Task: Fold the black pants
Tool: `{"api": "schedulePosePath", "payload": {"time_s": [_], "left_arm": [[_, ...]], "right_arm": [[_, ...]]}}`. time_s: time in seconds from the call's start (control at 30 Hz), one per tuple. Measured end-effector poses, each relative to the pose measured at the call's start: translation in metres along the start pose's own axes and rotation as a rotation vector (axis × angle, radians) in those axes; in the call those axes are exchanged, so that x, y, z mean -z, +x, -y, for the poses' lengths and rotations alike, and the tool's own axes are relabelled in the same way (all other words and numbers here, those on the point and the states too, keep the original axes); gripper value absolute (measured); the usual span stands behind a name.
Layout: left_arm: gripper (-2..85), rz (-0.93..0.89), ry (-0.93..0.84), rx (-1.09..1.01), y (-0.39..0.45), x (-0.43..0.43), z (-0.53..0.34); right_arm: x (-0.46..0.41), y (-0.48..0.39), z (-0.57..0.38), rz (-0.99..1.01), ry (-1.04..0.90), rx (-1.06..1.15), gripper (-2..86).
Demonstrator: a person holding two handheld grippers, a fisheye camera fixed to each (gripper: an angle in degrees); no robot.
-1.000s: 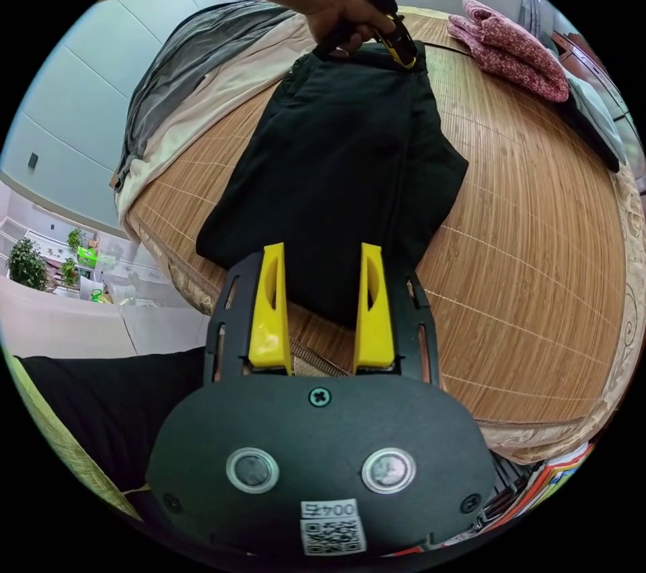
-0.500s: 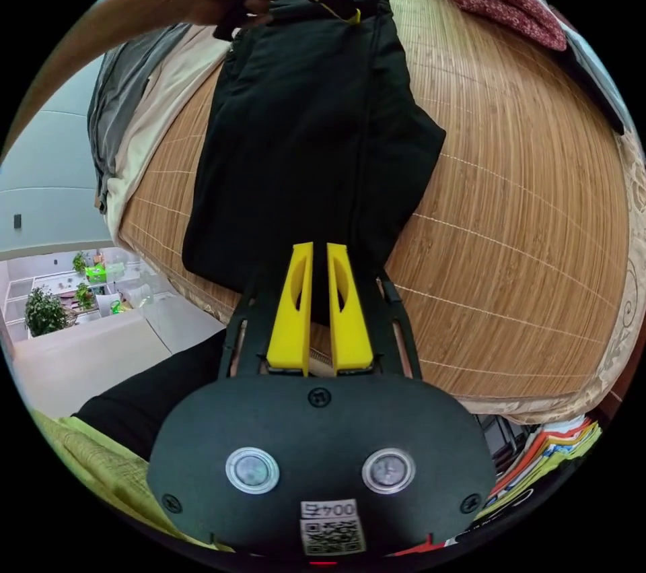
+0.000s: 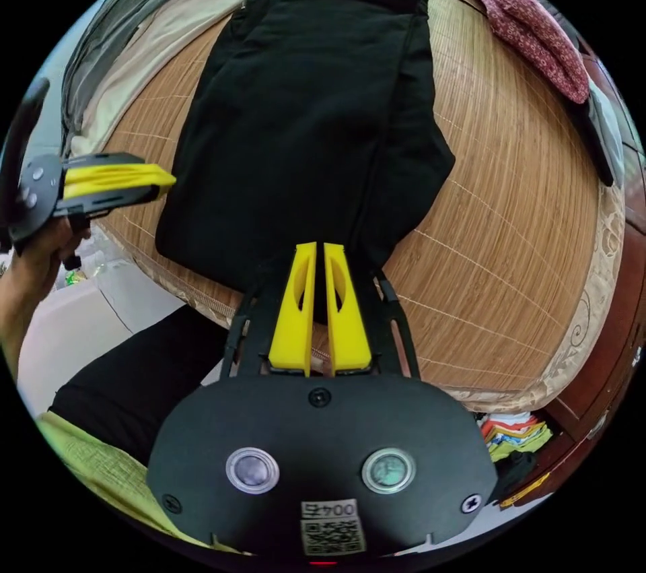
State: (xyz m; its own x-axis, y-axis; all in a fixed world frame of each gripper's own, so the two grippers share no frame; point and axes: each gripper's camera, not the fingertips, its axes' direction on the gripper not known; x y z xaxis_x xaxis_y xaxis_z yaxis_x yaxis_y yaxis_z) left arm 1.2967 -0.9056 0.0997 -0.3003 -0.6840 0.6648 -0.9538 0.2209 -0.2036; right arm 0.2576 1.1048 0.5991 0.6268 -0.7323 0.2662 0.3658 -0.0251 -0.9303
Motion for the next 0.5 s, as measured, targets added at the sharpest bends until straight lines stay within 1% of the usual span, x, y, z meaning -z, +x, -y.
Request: {"api": "schedulePosePath", "payload": {"time_s": [0.03,0.07,0.2,0.23,0.4,0.5], "left_arm": [[0.3,0.009,-0.009,0.043,0.001,-0.010,-0.008],[0.3,0.022,0.044,0.067,0.003,-0.010,-0.012],[0.1,0.087,0.017,0.007,0.011,-0.007,0.000],[0.1,0.091,0.003,0.008,0.010,-0.006,0.004],[0.1,0.022,-0.001,0.040,-0.011,-0.001,0.012],[0.1,-0.085,0.019,0.105,-0.035,0.000,0.011]], "right_arm": [[0.001,-0.004,0.002,-0.019,0.004,0.011,3.3],[0.001,-0.007,0.003,-0.031,0.004,0.014,3.4],[0.002,-0.030,0.014,-0.165,-0.031,0.098,3.4],[0.002,-0.032,0.018,-0.174,-0.045,0.080,3.4],[0.005,-0.031,0.025,-0.147,-0.035,-0.003,3.3],[0.005,-0.035,0.026,-0.164,-0.027,0.029,3.4]]}}
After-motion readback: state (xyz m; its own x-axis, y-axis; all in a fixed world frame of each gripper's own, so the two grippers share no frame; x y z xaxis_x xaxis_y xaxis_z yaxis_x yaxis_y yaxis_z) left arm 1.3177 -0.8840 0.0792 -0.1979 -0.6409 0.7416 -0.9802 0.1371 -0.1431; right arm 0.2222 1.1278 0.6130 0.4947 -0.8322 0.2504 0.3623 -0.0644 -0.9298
